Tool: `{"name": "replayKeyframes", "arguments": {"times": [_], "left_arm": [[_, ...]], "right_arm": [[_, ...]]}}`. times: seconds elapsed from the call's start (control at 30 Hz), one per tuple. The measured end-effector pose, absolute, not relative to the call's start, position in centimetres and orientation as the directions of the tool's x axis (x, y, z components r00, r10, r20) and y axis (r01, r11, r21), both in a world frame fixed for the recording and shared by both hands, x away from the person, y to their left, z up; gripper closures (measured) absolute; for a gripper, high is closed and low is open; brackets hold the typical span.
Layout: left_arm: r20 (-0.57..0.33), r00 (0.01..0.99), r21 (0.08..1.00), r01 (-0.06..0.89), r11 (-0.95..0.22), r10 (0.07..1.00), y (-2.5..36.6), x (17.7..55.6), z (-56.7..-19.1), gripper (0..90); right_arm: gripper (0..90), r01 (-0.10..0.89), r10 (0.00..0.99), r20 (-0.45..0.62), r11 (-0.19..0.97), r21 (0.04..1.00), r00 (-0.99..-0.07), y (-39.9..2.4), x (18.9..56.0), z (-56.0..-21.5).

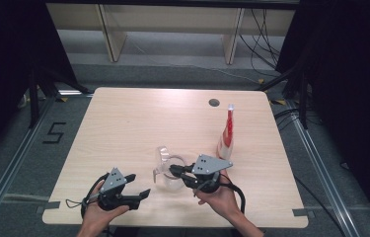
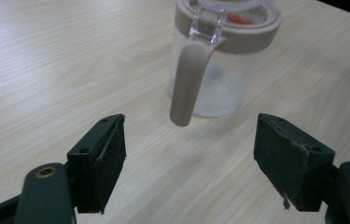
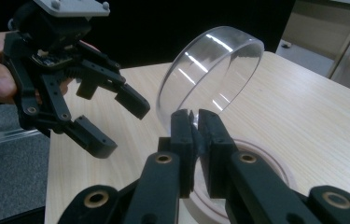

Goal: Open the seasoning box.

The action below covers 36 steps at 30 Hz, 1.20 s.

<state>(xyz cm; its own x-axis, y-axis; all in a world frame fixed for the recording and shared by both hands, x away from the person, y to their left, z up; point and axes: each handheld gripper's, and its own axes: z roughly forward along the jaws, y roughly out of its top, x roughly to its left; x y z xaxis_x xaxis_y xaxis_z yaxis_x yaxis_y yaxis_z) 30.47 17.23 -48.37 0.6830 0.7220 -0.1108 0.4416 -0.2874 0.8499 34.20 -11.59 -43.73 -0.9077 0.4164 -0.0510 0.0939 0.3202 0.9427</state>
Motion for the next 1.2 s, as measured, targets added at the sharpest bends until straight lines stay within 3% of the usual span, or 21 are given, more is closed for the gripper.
{"name": "replayKeyframes", "arguments": {"times": [1.2], "left_arm": [[-0.114,0.661,0.845,0.457,-0.278,0.742,17.9,30.5,-49.1,23.5]], "right_arm": [[81.8,0.091,0.362,-0.042,0.341,0.936,-0.931,-10.2,33.4,-44.1]]}}
